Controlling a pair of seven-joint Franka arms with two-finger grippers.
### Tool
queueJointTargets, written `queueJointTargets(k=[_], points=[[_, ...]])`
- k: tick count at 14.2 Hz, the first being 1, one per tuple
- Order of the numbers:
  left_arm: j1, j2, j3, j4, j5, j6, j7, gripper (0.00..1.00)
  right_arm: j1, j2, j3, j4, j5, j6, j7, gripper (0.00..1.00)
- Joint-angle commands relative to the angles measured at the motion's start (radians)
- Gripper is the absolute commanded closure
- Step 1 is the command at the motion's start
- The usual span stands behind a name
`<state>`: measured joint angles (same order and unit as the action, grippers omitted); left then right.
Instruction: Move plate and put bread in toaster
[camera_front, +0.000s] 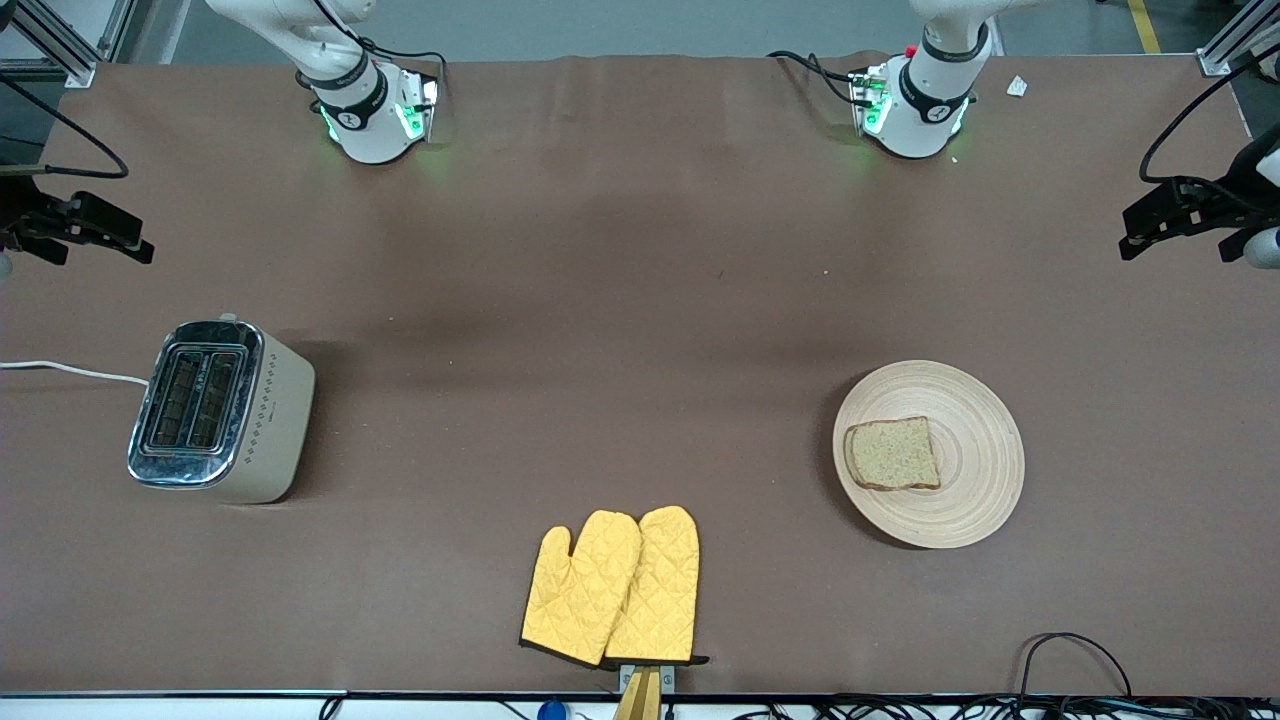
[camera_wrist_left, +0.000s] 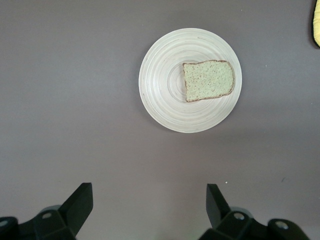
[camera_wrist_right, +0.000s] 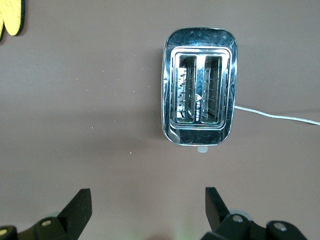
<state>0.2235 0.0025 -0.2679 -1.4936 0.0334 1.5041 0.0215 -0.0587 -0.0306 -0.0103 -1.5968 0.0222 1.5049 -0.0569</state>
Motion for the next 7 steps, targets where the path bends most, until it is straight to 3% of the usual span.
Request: queueJointTargets(k=[1, 5, 7], points=[[0.002, -0.007, -0.002, 0.010, 0.000, -0.021, 0.012, 0.00, -0.004, -0.012, 0.003, -0.009, 0.012, 0.002, 0.005, 0.00], [0.007, 0.004, -0.001, 0.012, 0.002, -0.021, 0.021, 0.00, -0.004, -0.012, 0.003, -0.009, 0.012, 0.002, 0.005, 0.00], [0.048, 0.054, 0.001, 0.012, -0.030, -0.007, 0.031, 0.00, -0.004, -0.012, 0.003, -0.009, 0.012, 0.003, 0.005, 0.00]])
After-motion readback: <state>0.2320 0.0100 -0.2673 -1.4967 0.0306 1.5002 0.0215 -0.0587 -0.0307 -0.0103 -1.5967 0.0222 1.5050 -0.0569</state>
